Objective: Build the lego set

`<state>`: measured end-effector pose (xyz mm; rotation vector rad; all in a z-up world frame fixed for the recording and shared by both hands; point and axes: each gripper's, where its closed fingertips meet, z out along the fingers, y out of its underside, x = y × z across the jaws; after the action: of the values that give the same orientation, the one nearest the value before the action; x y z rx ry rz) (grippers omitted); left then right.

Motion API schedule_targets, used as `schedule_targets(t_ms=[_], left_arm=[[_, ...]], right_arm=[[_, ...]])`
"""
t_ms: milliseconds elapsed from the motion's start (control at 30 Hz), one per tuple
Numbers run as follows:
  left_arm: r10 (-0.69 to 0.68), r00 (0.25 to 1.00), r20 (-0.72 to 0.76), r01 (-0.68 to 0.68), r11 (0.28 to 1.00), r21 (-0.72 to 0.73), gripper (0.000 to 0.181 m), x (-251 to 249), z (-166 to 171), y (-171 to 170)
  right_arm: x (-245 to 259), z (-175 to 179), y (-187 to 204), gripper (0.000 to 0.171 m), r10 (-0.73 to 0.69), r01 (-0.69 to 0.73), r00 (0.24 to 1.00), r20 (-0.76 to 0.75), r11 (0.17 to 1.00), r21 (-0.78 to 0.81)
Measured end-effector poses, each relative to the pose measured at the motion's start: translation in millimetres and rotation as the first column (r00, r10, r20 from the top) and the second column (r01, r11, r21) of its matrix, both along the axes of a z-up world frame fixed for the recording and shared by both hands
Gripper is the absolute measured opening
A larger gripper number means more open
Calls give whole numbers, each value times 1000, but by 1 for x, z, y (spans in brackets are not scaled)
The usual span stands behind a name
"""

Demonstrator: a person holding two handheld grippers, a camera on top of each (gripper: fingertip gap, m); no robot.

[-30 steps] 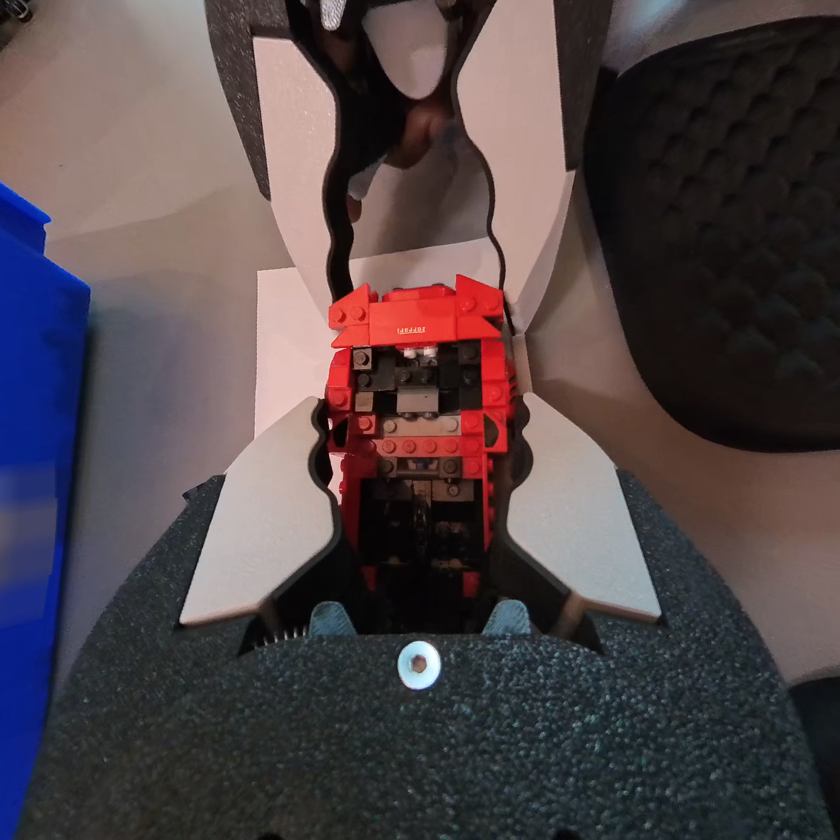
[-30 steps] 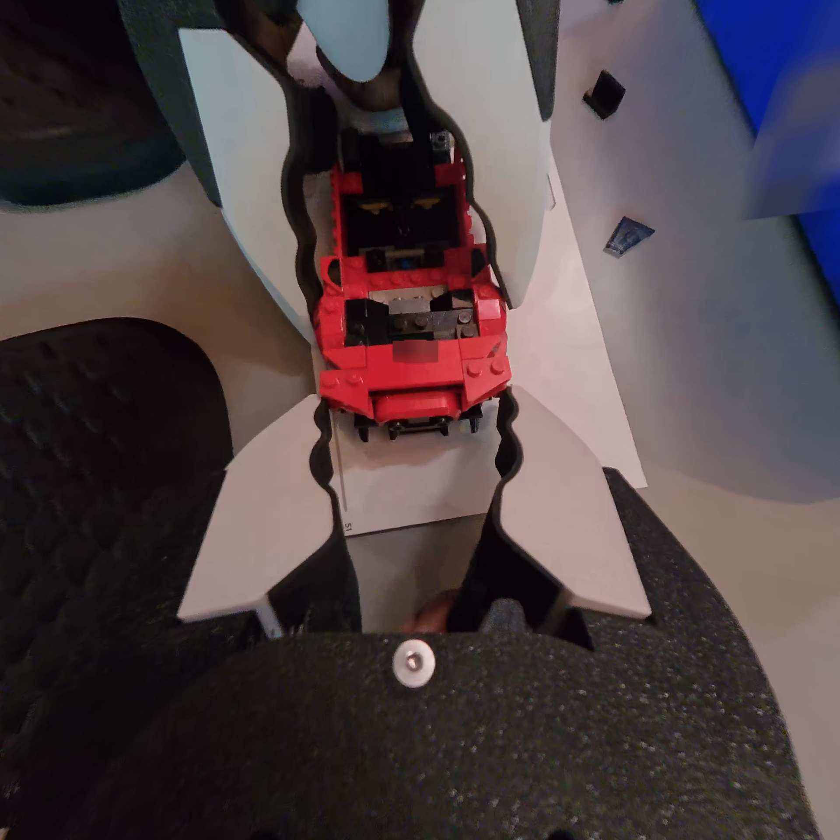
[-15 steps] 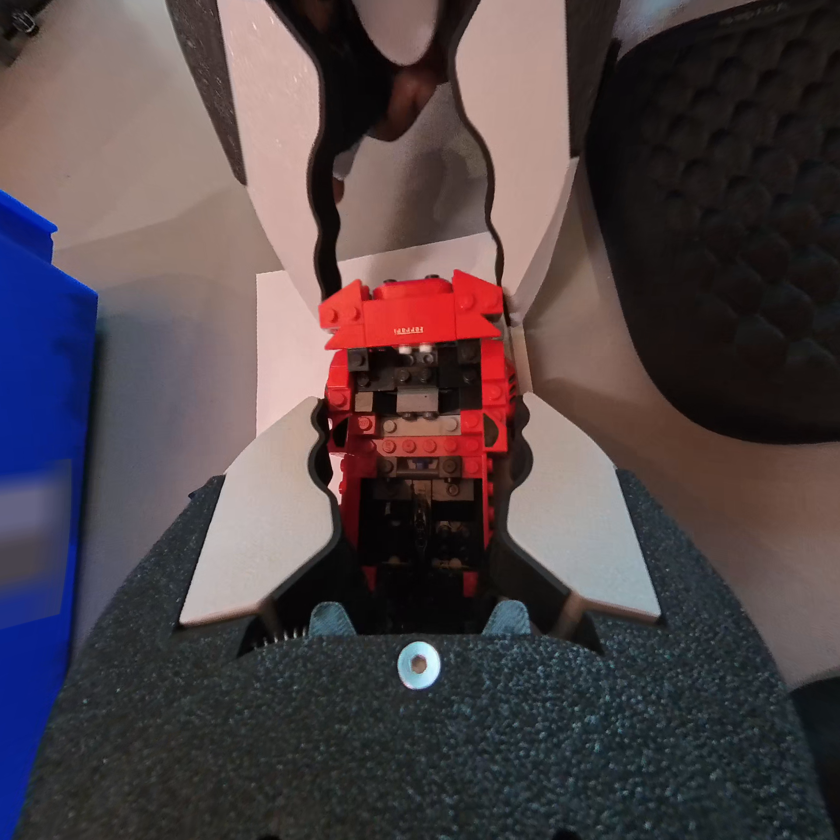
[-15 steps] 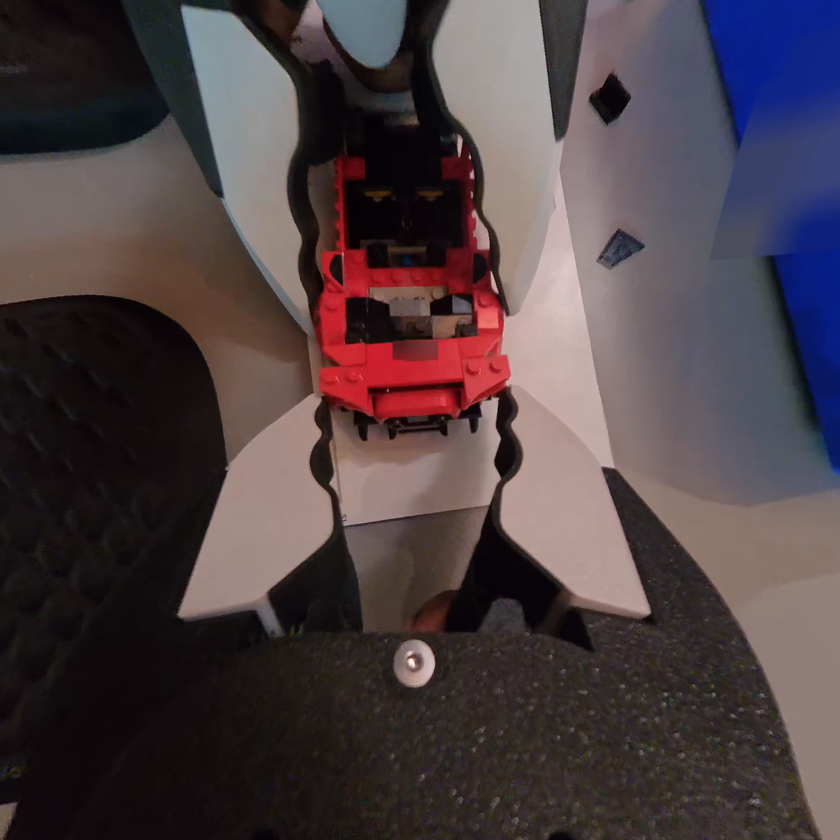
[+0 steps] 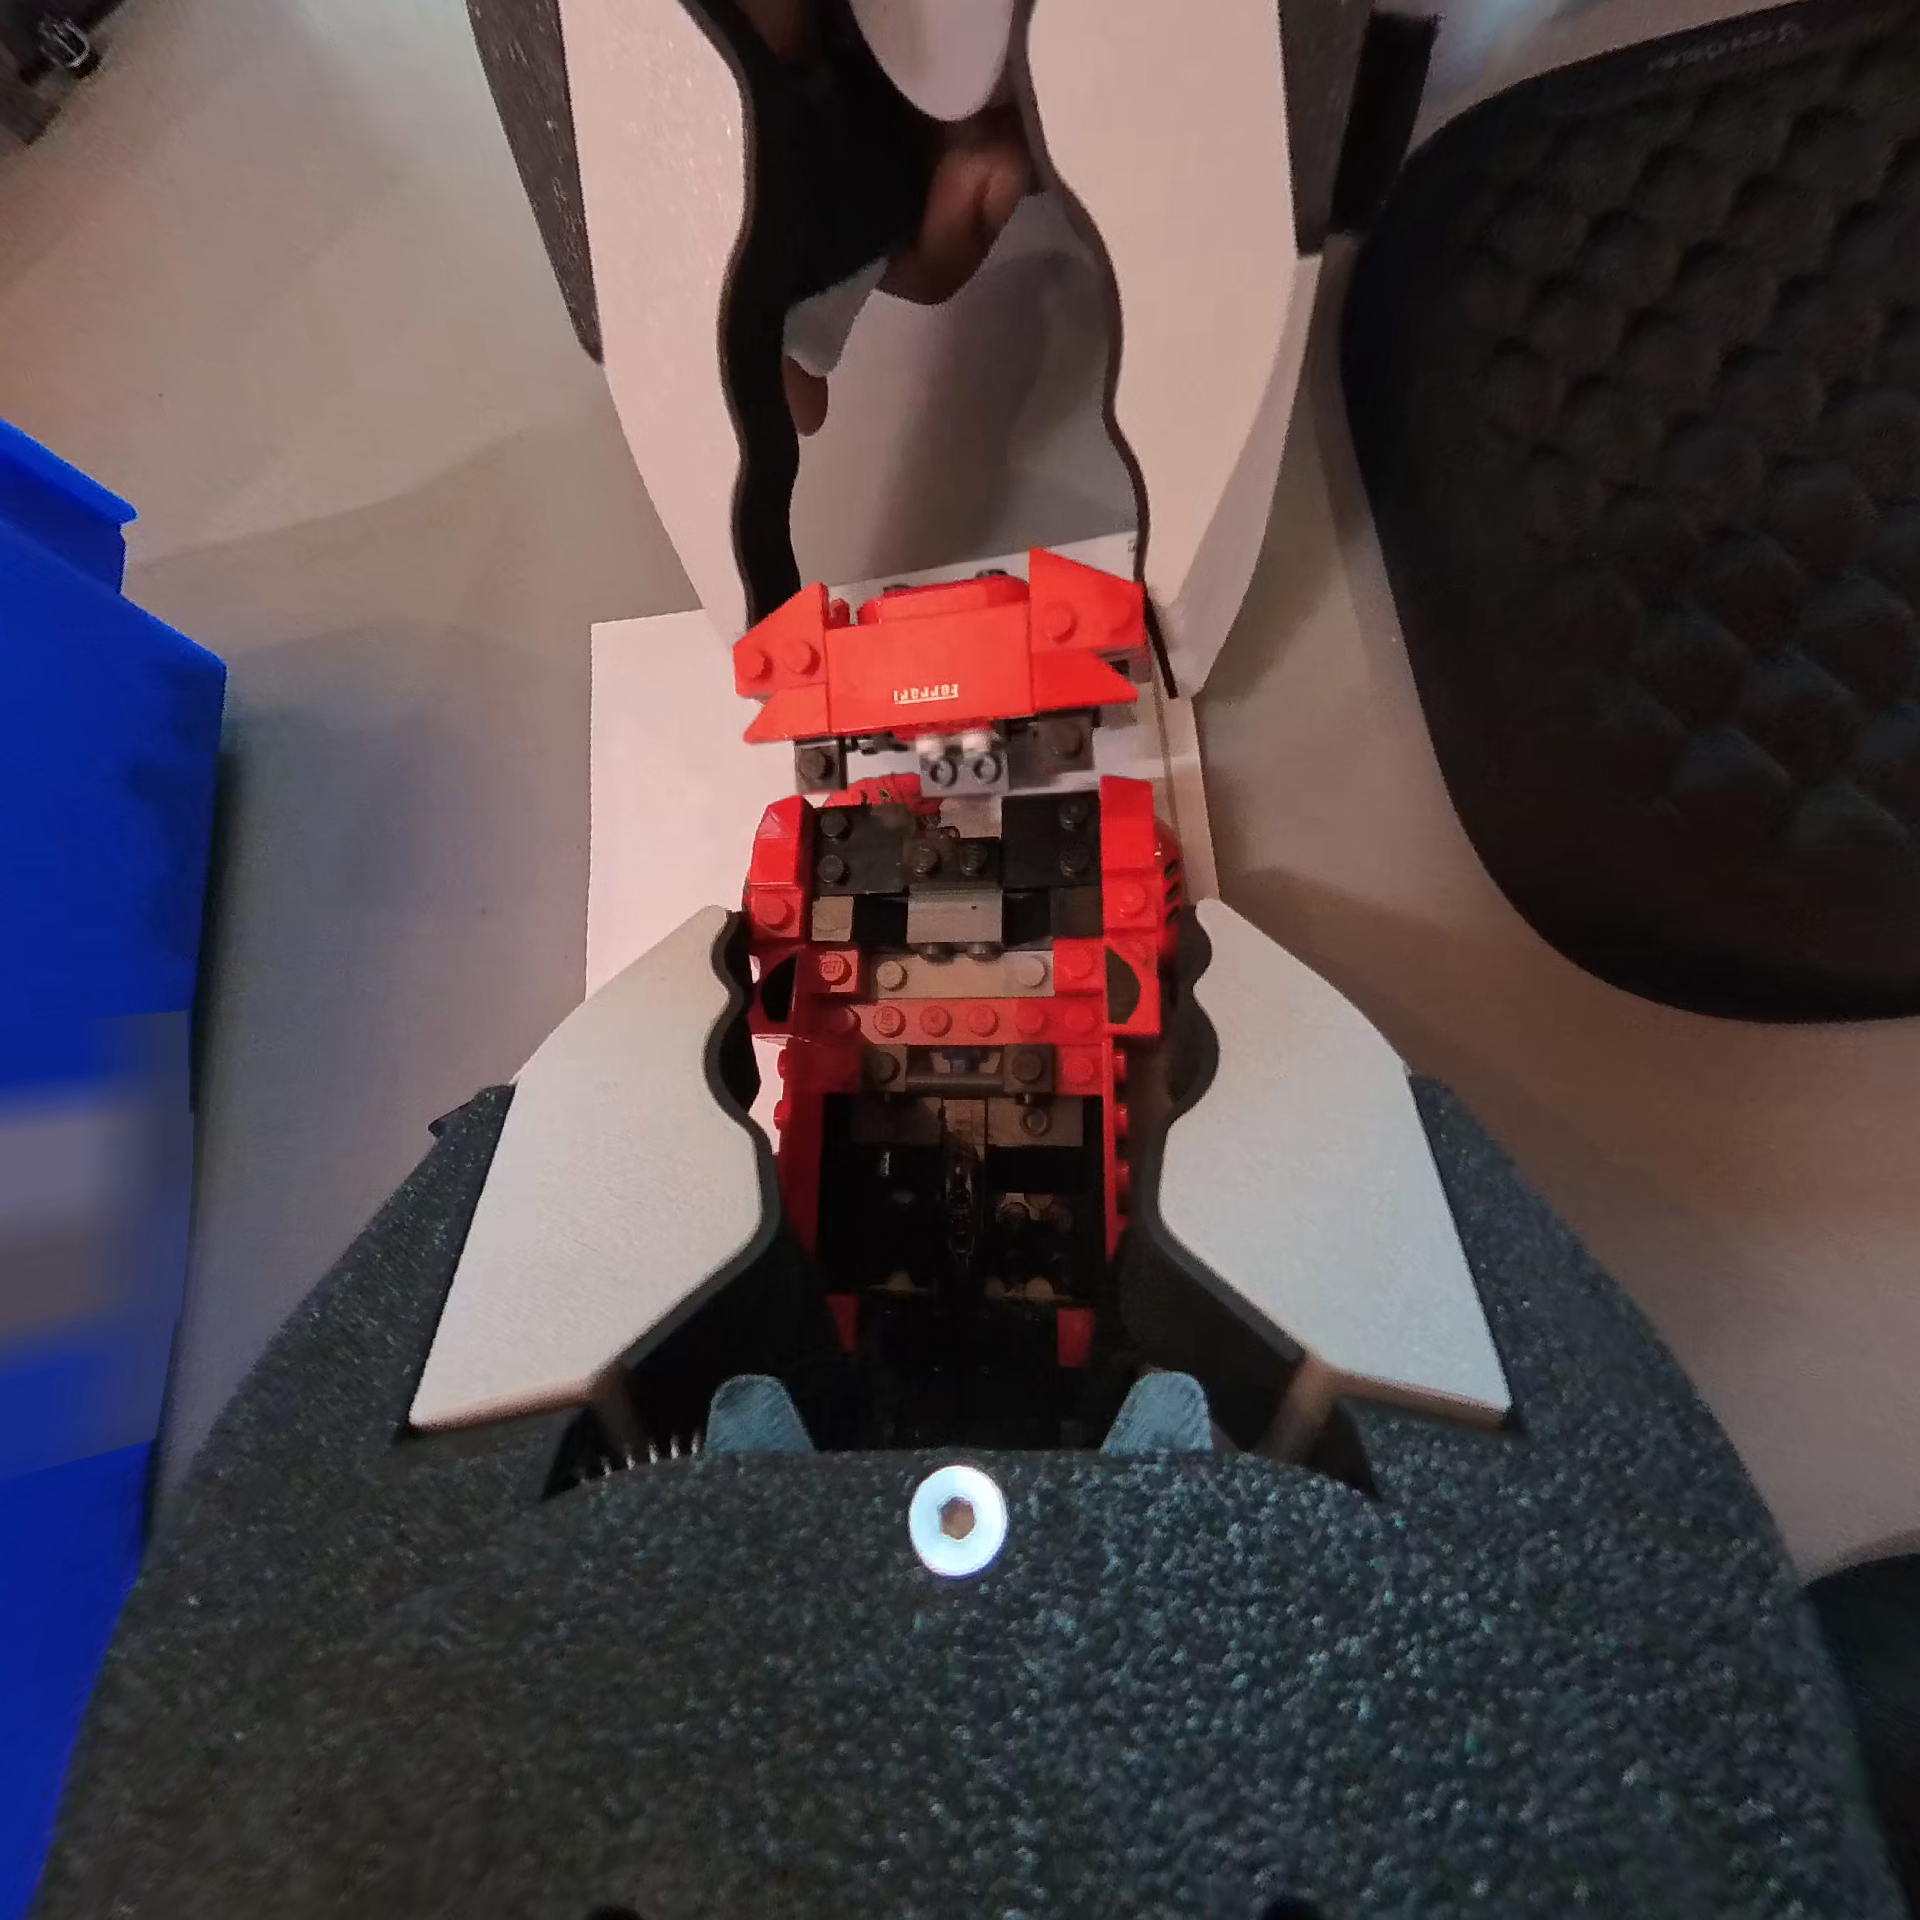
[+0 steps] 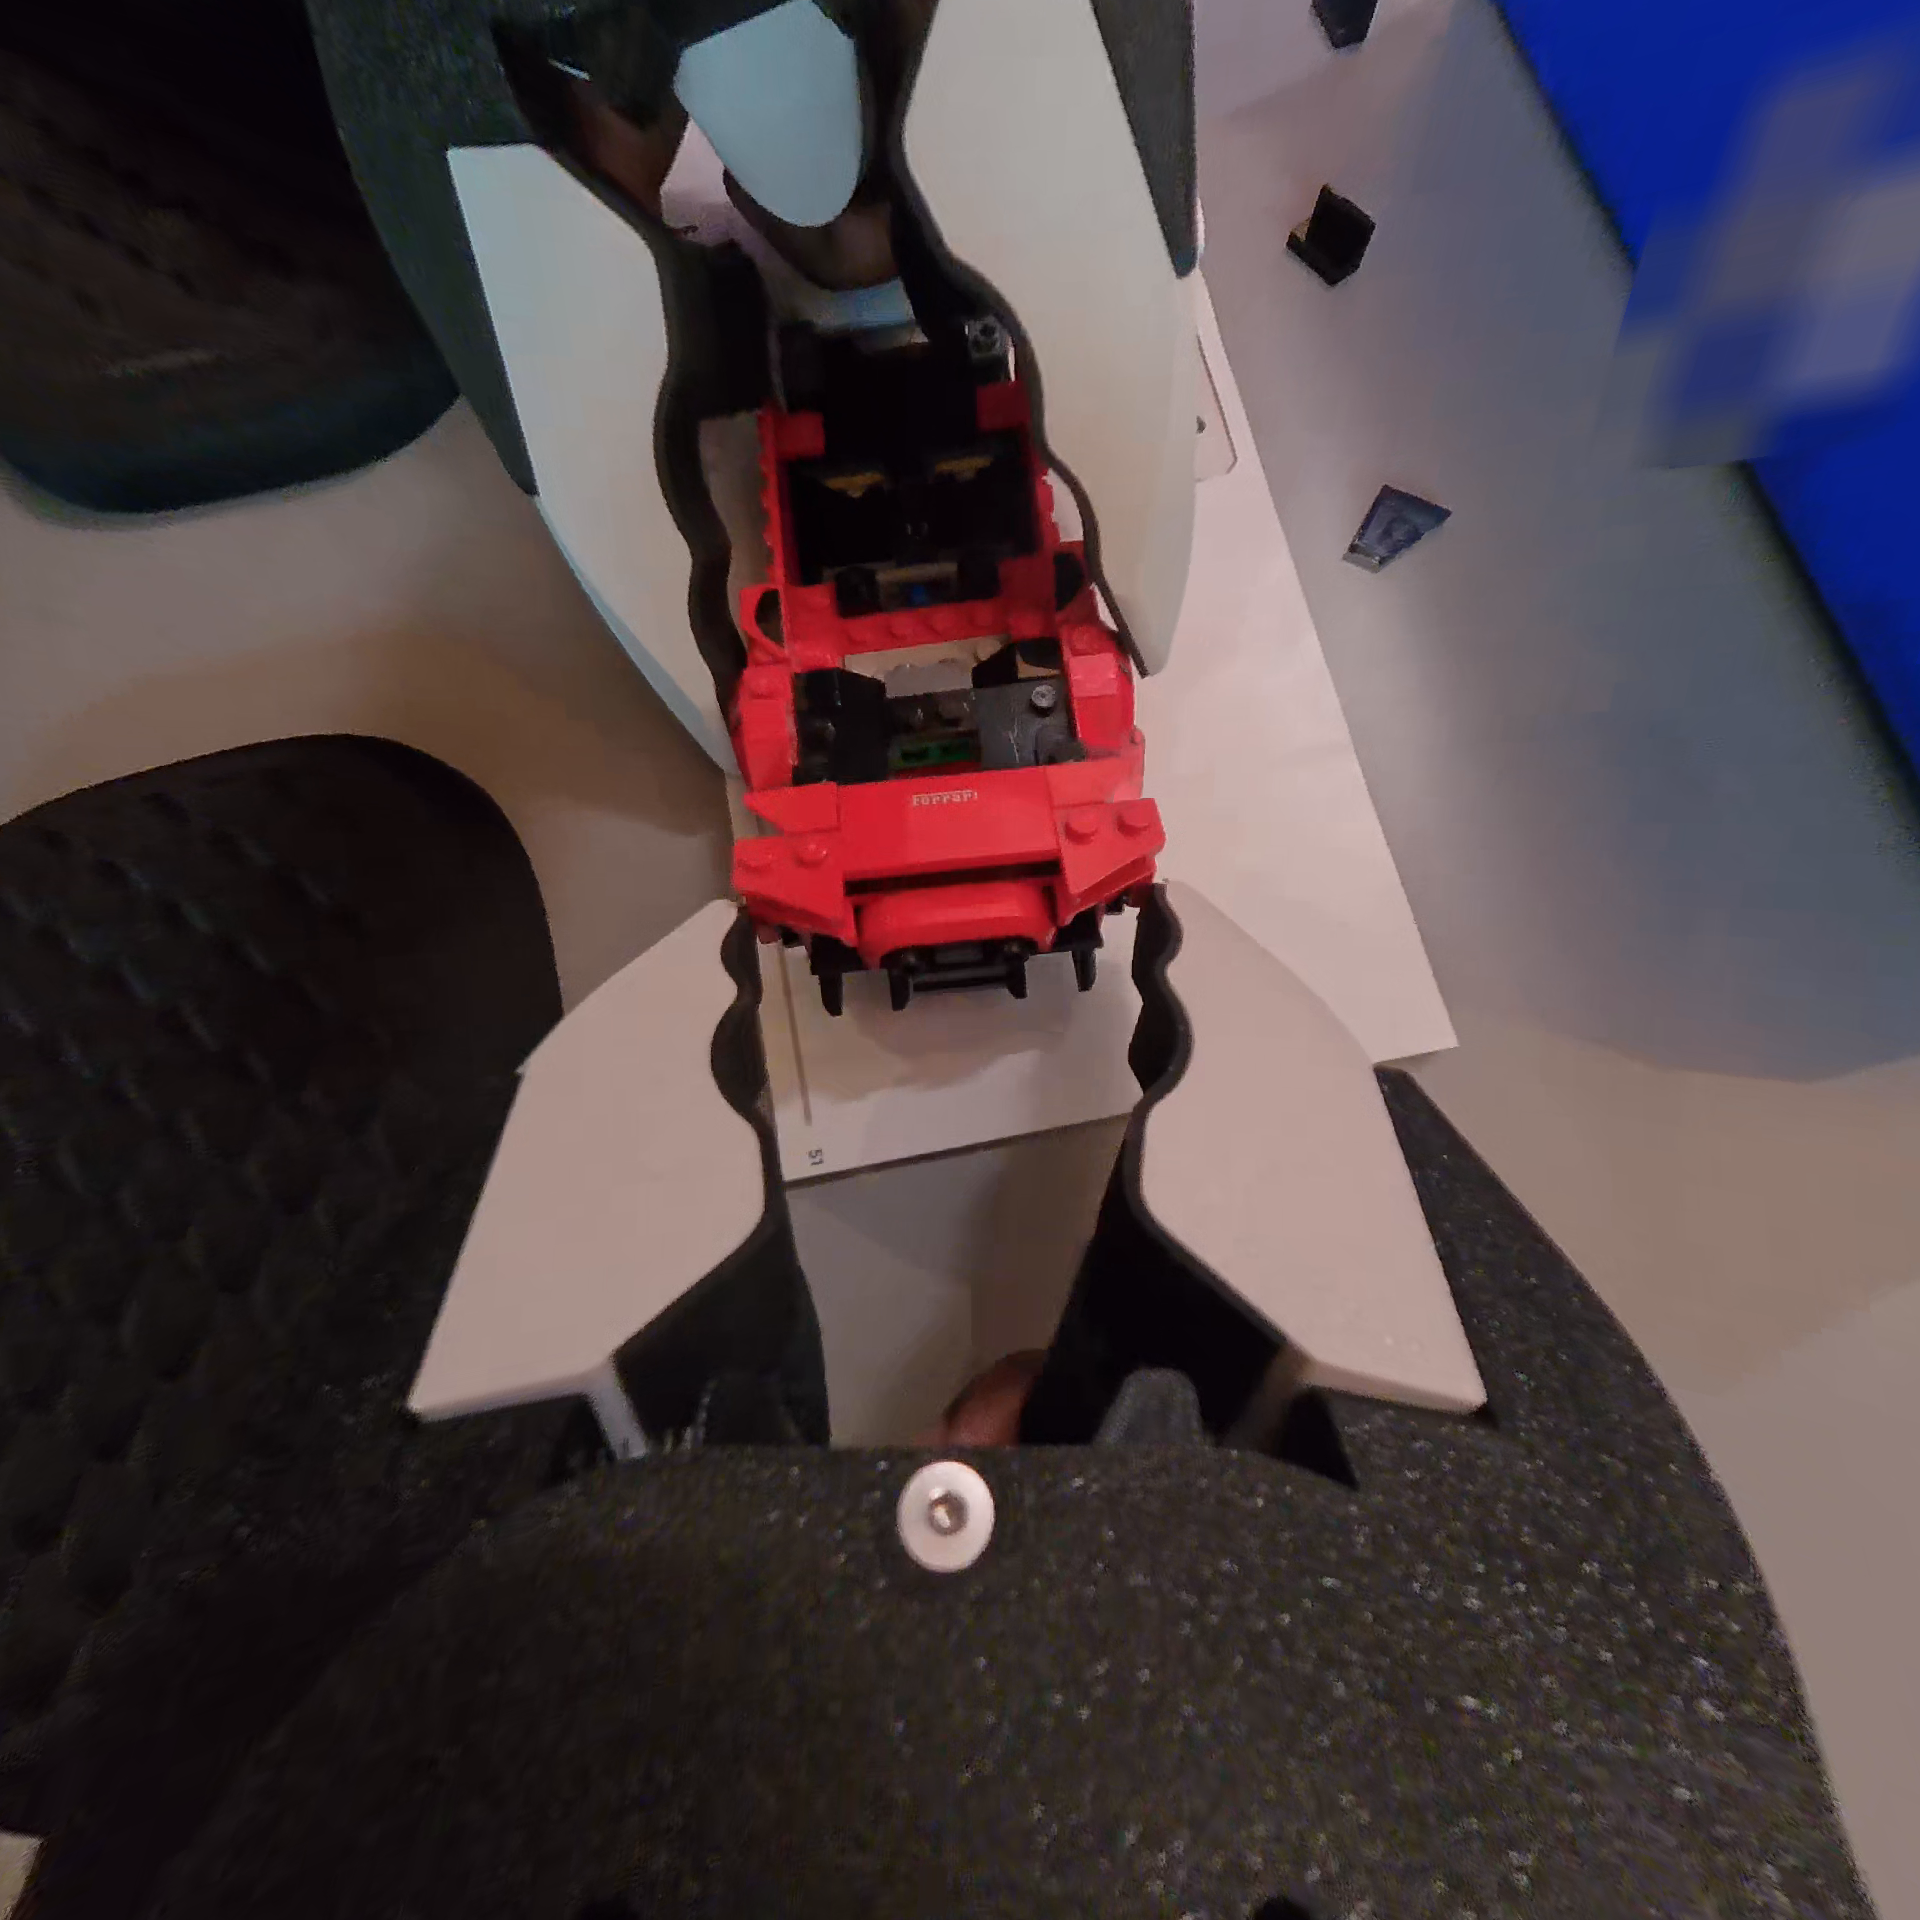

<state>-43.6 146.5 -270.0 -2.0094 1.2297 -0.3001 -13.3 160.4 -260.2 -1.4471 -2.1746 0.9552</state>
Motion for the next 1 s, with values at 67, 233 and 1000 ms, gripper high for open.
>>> schedule_targets(t_ms=[67, 233, 1000], left_arm=[[4, 1000, 1, -4, 1000, 1, 77, 0, 0, 0], [5, 1000, 1, -5, 1000, 5, 77, 0, 0, 0], [8, 1000, 5, -8, 1000, 4, 77, 0, 0, 1]], right_arm=[[-2, -2, -1, 70, 1, -1, 1000, 1, 1000, 6], [-6, -2, -4, 70, -1, 1, 1000, -9, 1000, -13], [-7, -12, -5, 70, 11, -14, 999, 53, 998, 60]])
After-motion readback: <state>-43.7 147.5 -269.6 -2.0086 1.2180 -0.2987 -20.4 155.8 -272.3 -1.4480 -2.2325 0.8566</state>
